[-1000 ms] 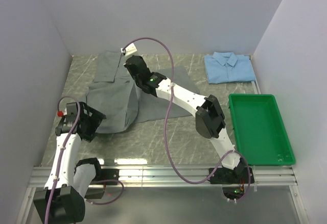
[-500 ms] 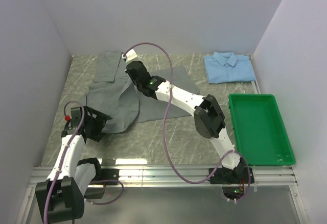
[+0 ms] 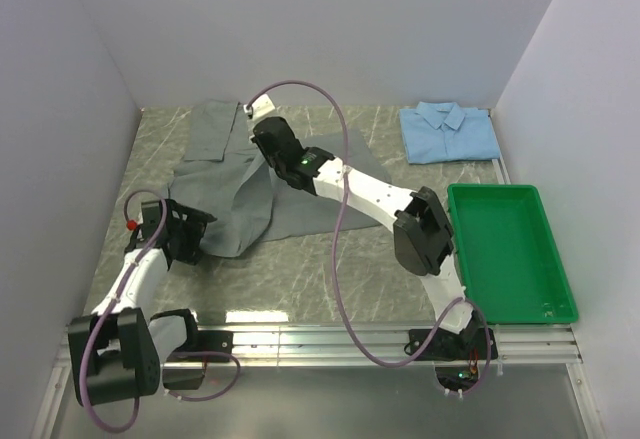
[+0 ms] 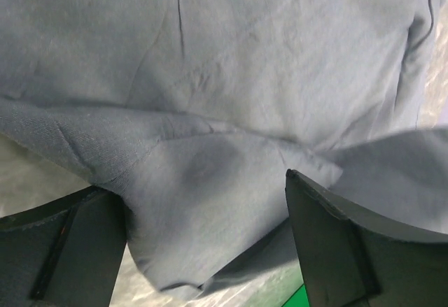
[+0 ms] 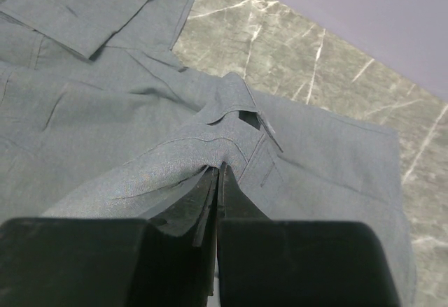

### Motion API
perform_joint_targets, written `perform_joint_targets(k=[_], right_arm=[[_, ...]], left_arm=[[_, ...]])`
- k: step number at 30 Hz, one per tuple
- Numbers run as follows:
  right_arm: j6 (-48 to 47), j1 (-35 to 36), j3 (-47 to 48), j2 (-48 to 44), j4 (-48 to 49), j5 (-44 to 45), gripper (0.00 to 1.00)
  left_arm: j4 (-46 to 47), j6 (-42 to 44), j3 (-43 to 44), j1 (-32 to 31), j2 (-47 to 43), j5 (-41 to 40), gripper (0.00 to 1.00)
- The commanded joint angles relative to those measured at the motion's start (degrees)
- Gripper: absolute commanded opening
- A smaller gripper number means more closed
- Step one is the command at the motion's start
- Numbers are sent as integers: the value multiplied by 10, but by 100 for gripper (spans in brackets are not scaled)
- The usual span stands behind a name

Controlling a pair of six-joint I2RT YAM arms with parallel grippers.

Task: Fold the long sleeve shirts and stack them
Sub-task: Fold the shirt

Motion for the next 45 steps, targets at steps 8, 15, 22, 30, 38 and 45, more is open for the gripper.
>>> perform_joint_targets(k=[8, 15, 22, 30, 38, 45], right_arm=[[-45, -5, -38, -84, -21, 13, 0], [-55, -6, -48, -94, -46, 4, 0], [-47, -3, 14, -77, -164, -4, 0], [-32, -3, -11, -114, -161, -30, 0], [-28, -3, 29, -86, -141, -19, 1], [-25, -3, 26, -89, -105, -26, 1]], left_arm=[[58, -25, 64, 44, 93, 13, 89], [72, -21, 77, 82, 137, 58, 89], [55, -4, 82, 119, 152, 105, 90], [14, 25, 55, 140, 88, 88, 90], [6, 38, 9, 147, 71, 65, 89], [4, 53, -23, 169, 58, 48, 89]])
